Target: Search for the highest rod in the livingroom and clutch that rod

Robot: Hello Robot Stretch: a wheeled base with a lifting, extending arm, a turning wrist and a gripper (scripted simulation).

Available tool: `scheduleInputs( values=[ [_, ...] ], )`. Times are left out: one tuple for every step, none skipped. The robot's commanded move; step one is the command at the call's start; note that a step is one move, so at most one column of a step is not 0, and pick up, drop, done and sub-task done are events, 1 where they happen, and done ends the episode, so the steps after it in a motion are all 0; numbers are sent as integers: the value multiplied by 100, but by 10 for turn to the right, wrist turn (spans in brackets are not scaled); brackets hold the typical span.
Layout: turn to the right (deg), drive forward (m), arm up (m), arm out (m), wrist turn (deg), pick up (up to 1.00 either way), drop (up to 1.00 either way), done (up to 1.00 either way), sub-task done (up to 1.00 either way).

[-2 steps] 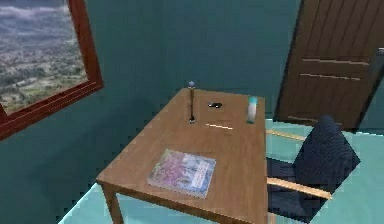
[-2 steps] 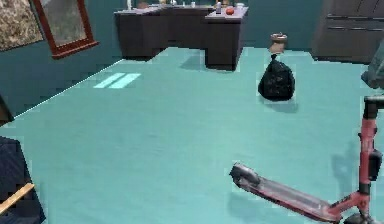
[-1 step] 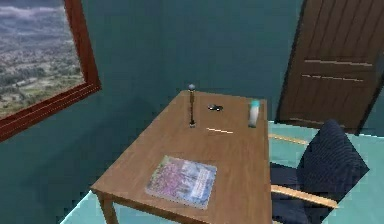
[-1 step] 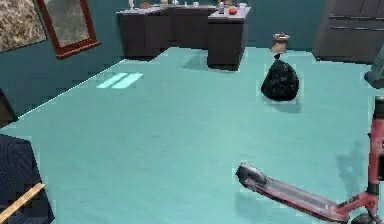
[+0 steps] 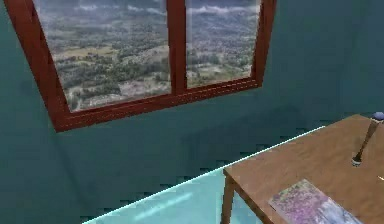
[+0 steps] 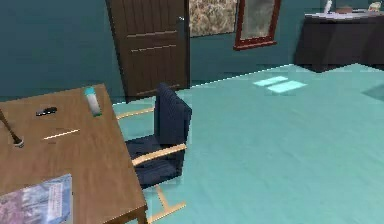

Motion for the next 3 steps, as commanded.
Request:
scheduleInputs(
  values=[
    [-390, 0, 0, 0, 0, 0, 0, 0, 0],
    [-30, 0, 0, 0, 0, 0, 0, 0, 0],
    [330, 0, 0, 0, 0, 0, 0, 0, 0]
  ],
)
